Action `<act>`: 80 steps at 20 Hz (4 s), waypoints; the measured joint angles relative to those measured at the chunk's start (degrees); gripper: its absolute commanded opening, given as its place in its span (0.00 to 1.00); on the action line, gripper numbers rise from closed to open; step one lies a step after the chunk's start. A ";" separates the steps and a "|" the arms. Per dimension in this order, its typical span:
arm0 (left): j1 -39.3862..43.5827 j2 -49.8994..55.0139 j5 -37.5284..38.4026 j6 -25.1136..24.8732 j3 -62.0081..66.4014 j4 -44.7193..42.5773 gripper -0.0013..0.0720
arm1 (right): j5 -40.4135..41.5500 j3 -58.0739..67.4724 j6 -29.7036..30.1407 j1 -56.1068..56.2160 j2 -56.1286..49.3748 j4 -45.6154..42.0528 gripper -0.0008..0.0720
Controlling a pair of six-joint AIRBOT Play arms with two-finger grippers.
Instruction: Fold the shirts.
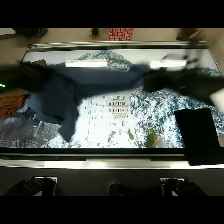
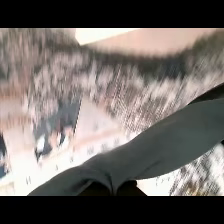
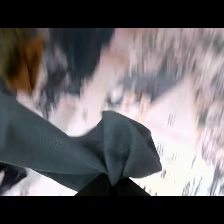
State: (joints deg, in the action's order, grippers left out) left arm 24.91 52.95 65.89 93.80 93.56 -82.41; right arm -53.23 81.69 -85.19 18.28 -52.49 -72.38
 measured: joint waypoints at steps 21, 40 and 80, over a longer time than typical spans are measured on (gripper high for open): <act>8.76 17.31 -6.64 -6.34 -22.27 -6.29 0.18 | -19.08 -26.77 -17.20 0.02 1.16 -8.00 0.07; -17.46 3.28 -1.38 -4.87 -61.33 24.39 0.97 | -11.82 -34.62 -20.90 0.15 -8.13 -6.10 0.07; -43.43 -1.11 -17.88 -7.78 2.73 24.50 0.06 | -39.56 -1.81 -19.02 0.11 8.28 -40.09 0.07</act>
State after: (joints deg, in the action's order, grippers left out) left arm -18.52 51.83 48.01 86.02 96.29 -57.91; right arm -92.79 79.88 -104.20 18.39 -44.21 -112.46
